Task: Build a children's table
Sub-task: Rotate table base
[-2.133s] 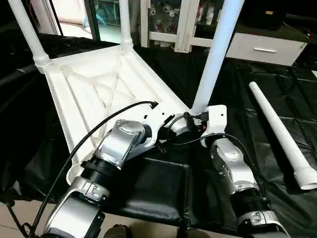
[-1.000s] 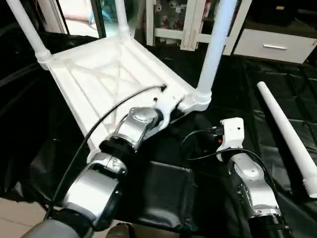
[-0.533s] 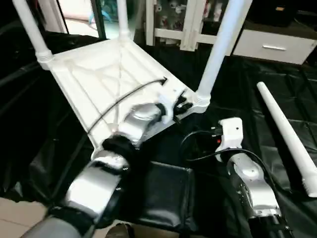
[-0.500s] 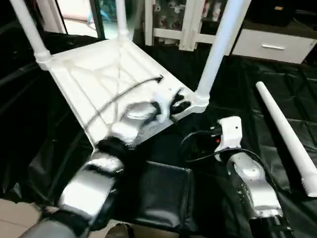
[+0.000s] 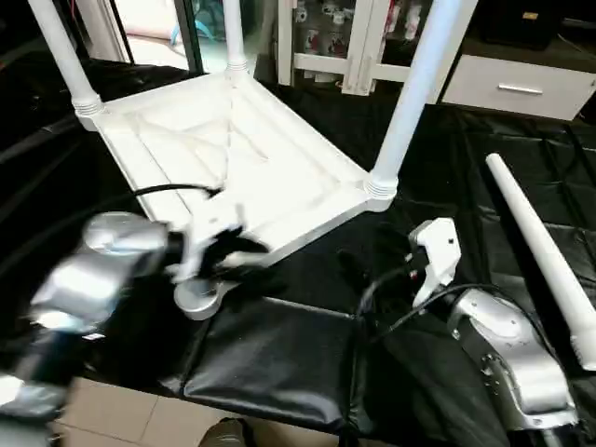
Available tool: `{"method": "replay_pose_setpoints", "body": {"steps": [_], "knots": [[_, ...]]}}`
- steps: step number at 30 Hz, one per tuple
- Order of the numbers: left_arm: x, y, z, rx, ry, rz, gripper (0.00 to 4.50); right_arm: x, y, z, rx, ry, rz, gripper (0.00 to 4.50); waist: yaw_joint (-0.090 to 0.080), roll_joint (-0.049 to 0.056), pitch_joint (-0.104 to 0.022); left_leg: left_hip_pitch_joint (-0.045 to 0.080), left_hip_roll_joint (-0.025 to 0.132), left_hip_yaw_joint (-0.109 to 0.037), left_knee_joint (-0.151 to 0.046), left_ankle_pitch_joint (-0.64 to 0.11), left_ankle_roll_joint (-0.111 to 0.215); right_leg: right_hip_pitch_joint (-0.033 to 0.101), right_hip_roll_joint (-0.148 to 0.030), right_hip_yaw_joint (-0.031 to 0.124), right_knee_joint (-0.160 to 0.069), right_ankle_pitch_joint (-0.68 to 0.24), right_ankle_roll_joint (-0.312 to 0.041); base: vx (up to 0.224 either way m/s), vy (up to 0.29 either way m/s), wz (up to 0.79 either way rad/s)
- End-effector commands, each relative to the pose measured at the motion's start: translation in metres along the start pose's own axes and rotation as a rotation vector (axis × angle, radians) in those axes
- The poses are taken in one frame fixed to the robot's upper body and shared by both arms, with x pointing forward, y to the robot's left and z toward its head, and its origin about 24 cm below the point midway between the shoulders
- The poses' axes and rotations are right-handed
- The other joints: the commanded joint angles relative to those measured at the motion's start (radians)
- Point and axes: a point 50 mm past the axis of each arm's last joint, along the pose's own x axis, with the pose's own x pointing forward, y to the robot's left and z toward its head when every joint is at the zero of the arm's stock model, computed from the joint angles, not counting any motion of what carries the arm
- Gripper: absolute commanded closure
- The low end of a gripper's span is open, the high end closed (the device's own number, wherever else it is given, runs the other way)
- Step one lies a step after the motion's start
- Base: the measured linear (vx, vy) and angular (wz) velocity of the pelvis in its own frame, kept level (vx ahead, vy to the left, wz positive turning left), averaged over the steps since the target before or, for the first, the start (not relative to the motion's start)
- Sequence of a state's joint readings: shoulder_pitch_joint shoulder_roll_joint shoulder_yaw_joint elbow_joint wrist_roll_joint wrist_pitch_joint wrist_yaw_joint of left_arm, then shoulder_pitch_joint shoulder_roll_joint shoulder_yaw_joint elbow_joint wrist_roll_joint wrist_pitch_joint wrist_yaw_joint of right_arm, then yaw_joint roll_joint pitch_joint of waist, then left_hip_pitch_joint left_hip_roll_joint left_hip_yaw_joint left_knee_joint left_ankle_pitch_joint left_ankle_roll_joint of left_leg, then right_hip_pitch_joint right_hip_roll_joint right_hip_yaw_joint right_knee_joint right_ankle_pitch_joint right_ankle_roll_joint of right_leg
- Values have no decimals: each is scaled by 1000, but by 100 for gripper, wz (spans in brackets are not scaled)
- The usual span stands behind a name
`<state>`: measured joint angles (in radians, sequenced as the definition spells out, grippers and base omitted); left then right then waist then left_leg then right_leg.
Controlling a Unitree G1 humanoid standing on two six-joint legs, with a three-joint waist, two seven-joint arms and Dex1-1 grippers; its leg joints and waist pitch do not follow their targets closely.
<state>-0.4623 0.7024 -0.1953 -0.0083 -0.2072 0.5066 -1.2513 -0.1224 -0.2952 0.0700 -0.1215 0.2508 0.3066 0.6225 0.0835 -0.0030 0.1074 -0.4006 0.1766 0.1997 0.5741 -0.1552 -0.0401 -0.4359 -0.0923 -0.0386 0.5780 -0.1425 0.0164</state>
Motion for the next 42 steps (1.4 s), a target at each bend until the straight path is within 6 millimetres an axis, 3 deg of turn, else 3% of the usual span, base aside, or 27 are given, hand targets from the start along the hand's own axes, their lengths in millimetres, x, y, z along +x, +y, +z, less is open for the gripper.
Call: {"method": "replay_pose_setpoints", "body": {"steps": [1, 5, 8, 12, 17, 27, 33, 42], "knots": [[-17, -4, 2, -9, 46, -26, 238, -3, 6, 2, 8, 3, 57, 0, -8, 13, -56, 41, 47, -31, -96, -478, -54, 27, -42, 37, -70, -440, -149, 0, 0, 0], [-30, -9, -2, -24, 135, -45, 238, -6, 14, 3, 7, 27, 128, 0, -7, 19, -55, 46, 48, -29, -97, -470, -58, 23, -41, 39, -71, -430, -148, 0, 0, 0], [-35, -9, -4, -23, 193, -37, 238, -10, 17, 2, -4, 51, 172, 0, -4, 22, -56, 44, 47, -30, -96, -457, -61, 26, -40, 38, -66, -399, -153, 0, 0, 0], [-42, -17, -9, -44, 286, -59, 238, -20, 20, 6, 3, 74, 246, 0, -5, 18, -60, 40, 46, -29, -93, -418, -51, 34, -41, 39, -59, -347, -167, 0, 0, 0], [-40, -22, -22, -44, 395, -52, 238, -34, 27, 8, 7, 149, 372, 0, -1, 18, -59, 40, 49, -27, -90, -381, -34, 40, -39, 38, -55, -293, -181, 0, 0, 0], [-20, -17, -33, 0, 420, 87, 238, -34, 31, 12, -7, 143, 369, 0, -2, 13, -58, 40, 46, -29, -87, -399, -33, 36, -43, 38, -64, -378, -164, 0, 0, 0], [-16, -21, -36, -28, 421, 75, 284, -36, 32, 10, -5, 154, 376, 0, 1, 18, -63, 42, 47, -29, -84, -385, -33, 36, -42, 37, -61, -340, -178, 0, 0, 0], [-9, -17, -36, -46, 410, 126, 351, -36, 32, 9, -7, 158, 366, 0, 1, 15, -67, 39, 45, -27, -80, -360, -23, 42, -41, 35, -58, -307, -191, 0, 0, 0]]}}
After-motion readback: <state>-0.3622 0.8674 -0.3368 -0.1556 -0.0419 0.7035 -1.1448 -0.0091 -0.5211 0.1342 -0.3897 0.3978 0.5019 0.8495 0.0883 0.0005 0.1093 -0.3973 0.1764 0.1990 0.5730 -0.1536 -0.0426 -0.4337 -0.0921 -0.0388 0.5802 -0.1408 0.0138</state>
